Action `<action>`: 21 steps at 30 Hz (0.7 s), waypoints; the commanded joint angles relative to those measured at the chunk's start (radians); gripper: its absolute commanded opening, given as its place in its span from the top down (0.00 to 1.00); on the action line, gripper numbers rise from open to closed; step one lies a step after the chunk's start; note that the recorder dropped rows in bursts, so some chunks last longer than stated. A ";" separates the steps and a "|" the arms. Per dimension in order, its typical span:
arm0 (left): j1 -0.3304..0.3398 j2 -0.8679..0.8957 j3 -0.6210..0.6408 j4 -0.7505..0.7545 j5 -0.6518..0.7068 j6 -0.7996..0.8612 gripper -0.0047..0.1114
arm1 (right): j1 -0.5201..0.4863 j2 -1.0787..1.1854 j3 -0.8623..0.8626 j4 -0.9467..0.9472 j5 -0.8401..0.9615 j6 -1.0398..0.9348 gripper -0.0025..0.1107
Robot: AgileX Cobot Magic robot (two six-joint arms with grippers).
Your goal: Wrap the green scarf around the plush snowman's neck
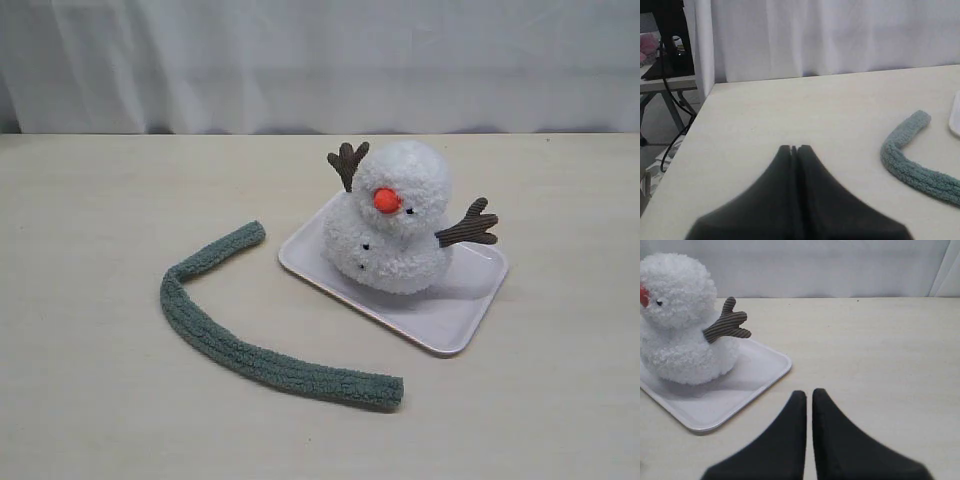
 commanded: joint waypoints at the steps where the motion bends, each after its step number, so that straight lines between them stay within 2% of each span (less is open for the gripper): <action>1: 0.001 0.000 0.002 0.067 -0.056 -0.002 0.96 | 0.001 -0.003 0.003 0.001 -0.004 0.002 0.94; 3: 0.001 0.000 0.002 0.128 -0.127 -0.002 0.96 | 0.001 -0.003 0.003 0.001 -0.004 0.002 0.94; 7: 0.001 0.000 0.002 0.255 -0.452 -0.002 0.96 | 0.001 -0.003 0.003 0.001 -0.004 0.002 0.94; 11: 0.001 0.000 0.002 0.258 -0.786 -0.002 0.96 | 0.001 -0.003 0.003 0.001 -0.004 0.002 0.94; 13: 0.001 0.000 0.002 0.258 -0.904 -0.002 0.96 | 0.001 -0.003 0.003 0.001 -0.004 0.002 0.94; 16: 0.001 0.000 0.002 0.258 -0.980 -0.002 0.96 | 0.001 -0.003 0.003 0.001 -0.004 0.002 0.94; 21: 0.001 0.000 0.002 0.258 -0.986 -0.002 0.96 | 0.001 -0.003 0.003 0.001 -0.004 0.002 0.94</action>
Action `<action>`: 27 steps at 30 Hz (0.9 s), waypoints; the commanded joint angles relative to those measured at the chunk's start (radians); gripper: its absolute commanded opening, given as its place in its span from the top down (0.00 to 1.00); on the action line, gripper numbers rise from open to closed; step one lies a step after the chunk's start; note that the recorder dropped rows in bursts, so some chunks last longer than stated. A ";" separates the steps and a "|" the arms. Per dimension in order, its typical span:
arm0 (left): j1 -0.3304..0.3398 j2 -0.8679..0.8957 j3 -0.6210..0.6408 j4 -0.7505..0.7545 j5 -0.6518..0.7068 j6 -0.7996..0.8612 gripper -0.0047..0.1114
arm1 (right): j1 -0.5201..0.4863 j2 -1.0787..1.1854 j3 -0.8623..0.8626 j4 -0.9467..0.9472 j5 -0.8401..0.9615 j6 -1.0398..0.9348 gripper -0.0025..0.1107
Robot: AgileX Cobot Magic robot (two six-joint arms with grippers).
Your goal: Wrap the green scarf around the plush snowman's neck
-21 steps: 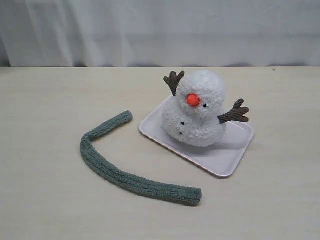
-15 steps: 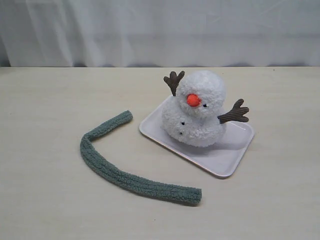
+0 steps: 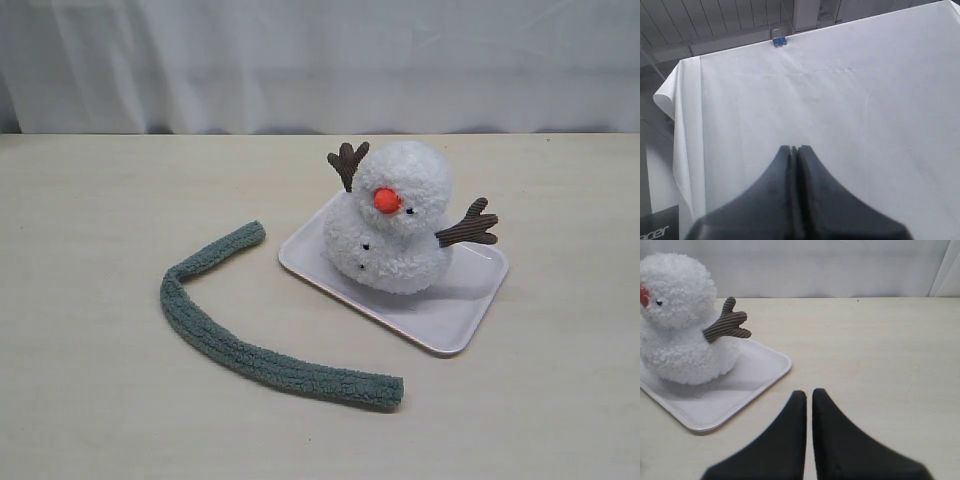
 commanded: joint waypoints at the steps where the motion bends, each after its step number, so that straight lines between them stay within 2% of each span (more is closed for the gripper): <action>1: 0.001 0.000 0.002 0.001 -0.026 -0.002 0.96 | 0.001 -0.003 0.003 0.001 -0.004 0.002 0.94; 9: 0.001 0.000 0.002 0.001 -0.054 -0.019 0.96 | 0.001 -0.003 0.003 0.001 -0.004 0.002 0.94; 11: 0.001 0.000 0.002 0.001 -0.103 -0.125 0.96 | 0.001 -0.003 0.003 0.001 -0.004 0.002 0.94; 12: 0.001 0.000 0.002 0.001 -0.165 -0.285 0.96 | 0.001 -0.003 0.003 0.001 -0.004 0.002 0.94; 13: 0.001 0.000 0.002 0.008 -0.185 -0.345 0.96 | 0.001 -0.003 0.003 0.001 -0.004 0.002 0.94; 17: 0.001 0.005 0.002 0.079 -0.178 -0.348 0.96 | 0.001 -0.003 0.003 0.001 -0.004 0.002 0.94; 19: 0.001 0.064 -0.044 0.078 -0.124 -0.437 0.96 | 0.001 -0.003 0.003 0.001 -0.004 0.002 0.94; 21: 0.001 0.196 -0.165 0.188 0.043 -0.529 0.96 | 0.001 -0.003 0.003 0.001 -0.004 0.002 0.94; 24: 0.001 0.408 -0.283 0.286 0.045 -0.538 0.96 | 0.001 -0.003 0.003 0.001 -0.004 0.002 0.94; 27: 0.001 0.598 -0.387 0.313 0.045 -0.542 0.96 | 0.001 -0.003 0.003 0.001 -0.004 0.002 0.94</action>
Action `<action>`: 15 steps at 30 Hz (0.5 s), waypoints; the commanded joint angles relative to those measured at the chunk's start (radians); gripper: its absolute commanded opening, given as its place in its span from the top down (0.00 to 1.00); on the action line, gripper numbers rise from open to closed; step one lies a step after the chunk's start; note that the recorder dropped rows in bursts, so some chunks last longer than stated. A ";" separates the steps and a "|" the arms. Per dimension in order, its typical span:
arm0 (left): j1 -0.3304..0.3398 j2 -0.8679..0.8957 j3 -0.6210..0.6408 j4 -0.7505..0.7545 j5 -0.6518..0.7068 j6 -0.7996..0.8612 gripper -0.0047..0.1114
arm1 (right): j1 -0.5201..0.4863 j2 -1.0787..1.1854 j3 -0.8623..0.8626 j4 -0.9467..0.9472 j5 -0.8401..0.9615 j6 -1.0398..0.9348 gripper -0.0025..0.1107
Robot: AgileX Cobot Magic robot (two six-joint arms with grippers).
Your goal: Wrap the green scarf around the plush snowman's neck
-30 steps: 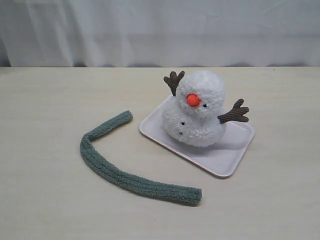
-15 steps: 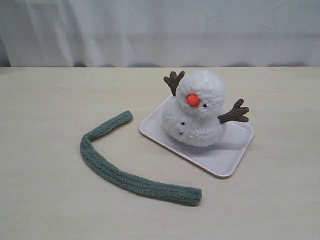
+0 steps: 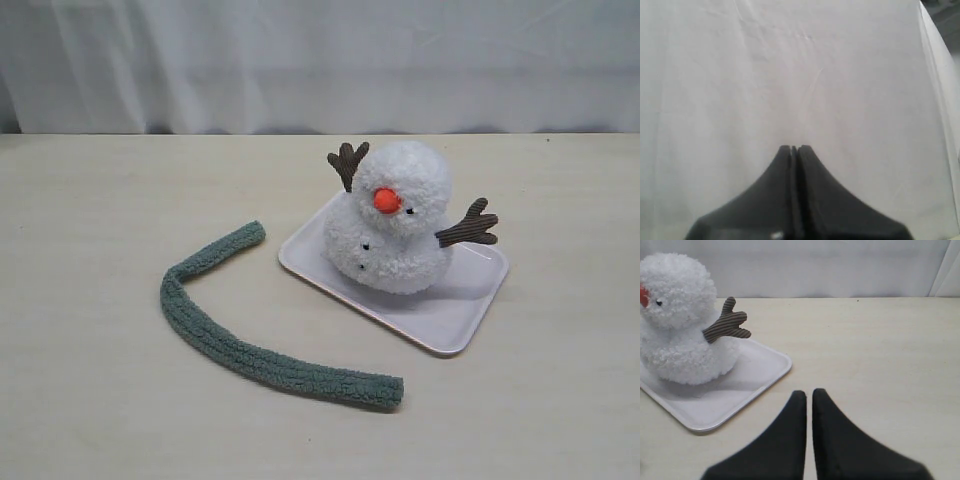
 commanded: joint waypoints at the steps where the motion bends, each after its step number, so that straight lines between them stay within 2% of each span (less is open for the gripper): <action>1: 0.001 0.279 -0.154 0.048 0.008 -0.012 0.96 | 0.001 -0.003 0.003 0.001 -0.004 0.002 0.94; 5: 0.001 0.549 -0.340 -0.008 0.098 -0.020 0.96 | 0.001 -0.003 0.003 0.001 -0.004 0.002 0.94; 11: 0.001 0.759 -0.505 -0.010 0.327 -0.020 0.96 | 0.001 -0.003 0.003 0.001 -0.004 0.002 0.94; 15: 0.001 0.873 -0.588 0.098 0.529 -0.012 0.96 | 0.001 -0.003 0.003 0.001 -0.004 0.002 0.94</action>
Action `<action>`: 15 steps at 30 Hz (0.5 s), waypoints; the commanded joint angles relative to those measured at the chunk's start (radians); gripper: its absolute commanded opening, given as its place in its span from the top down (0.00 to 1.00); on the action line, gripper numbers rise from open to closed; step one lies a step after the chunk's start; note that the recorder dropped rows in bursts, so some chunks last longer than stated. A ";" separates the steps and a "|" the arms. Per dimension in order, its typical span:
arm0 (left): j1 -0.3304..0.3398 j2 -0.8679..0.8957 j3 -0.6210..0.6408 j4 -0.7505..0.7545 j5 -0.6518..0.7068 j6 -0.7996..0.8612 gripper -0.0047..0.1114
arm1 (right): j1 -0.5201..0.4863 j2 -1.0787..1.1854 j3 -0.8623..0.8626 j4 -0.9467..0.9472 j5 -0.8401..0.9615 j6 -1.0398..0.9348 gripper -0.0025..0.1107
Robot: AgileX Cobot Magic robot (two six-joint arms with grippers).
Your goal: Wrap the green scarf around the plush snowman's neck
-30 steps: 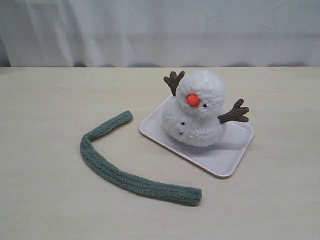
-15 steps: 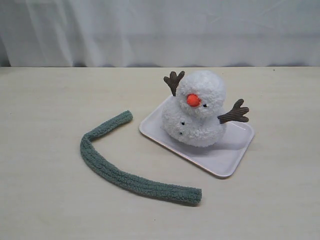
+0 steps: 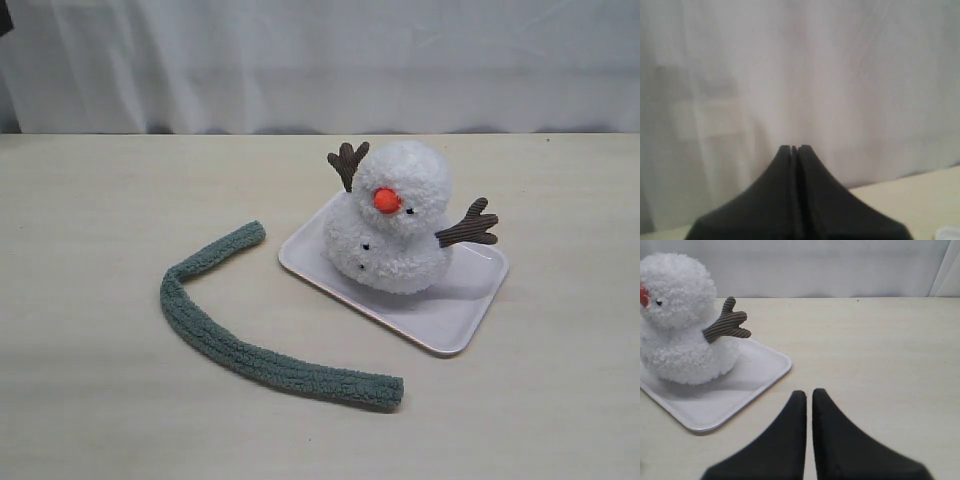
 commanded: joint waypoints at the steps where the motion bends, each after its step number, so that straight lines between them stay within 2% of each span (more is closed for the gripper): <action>1: 0.001 0.121 -0.089 0.124 0.235 0.000 0.96 | 0.001 -0.003 0.003 0.001 -0.004 0.002 0.94; 4: 0.001 0.176 -0.098 0.195 0.309 0.000 0.96 | 0.001 -0.003 0.003 0.001 -0.004 0.002 0.94; 9: -0.029 0.269 -0.098 0.202 0.353 0.016 0.96 | 0.001 -0.003 0.003 0.001 -0.004 0.002 0.94; 13: -0.087 0.369 -0.124 0.194 0.494 0.147 0.96 | 0.001 -0.003 0.003 0.001 -0.004 0.002 0.94; 15: -0.125 0.425 -0.156 0.123 0.597 0.296 0.96 | 0.001 -0.003 0.003 0.001 -0.004 0.002 0.94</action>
